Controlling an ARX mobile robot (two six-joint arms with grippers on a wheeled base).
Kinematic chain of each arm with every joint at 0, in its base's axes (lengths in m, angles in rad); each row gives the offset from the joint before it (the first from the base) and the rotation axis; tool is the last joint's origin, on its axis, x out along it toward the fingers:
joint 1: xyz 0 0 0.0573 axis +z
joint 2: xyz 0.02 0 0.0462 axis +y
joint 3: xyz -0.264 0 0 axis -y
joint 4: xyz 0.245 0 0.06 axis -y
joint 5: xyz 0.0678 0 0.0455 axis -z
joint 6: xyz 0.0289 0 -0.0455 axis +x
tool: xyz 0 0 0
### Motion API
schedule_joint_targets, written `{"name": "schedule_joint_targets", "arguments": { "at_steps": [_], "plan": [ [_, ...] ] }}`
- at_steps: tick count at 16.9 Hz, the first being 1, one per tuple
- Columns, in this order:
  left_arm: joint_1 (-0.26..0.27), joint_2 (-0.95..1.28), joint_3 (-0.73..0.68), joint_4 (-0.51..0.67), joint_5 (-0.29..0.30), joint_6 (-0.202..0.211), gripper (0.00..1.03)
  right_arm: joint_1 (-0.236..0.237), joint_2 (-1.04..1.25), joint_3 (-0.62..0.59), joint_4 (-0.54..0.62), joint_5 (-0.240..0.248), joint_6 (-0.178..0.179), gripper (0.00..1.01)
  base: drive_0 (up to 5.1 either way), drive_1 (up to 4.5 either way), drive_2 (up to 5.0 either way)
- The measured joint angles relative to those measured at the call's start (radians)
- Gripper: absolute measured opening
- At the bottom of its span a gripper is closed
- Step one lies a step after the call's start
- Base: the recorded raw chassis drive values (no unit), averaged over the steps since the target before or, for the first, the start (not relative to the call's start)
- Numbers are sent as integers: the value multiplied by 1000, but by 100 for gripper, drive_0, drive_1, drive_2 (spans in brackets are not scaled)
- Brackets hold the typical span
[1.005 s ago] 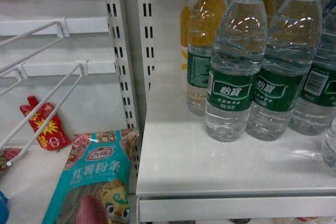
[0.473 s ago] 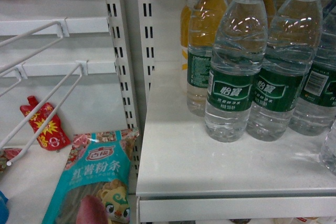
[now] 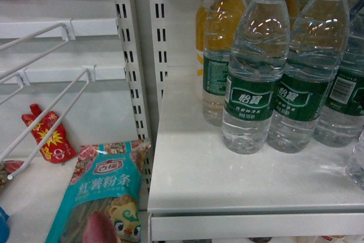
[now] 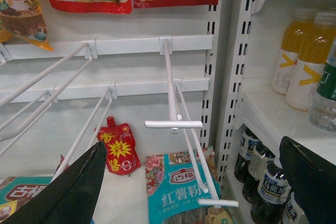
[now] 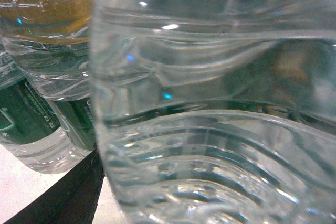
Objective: Move water from second to third shelf
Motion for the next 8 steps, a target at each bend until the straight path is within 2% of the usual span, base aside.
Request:
{"name": "schedule_joint_targets", "arguments": {
  "at_steps": [8],
  "plan": [
    [0, 0, 0, 0, 0, 0, 98, -6, -26, 0, -18, -11, 3, 98, 0, 0, 0]
  ]
}}
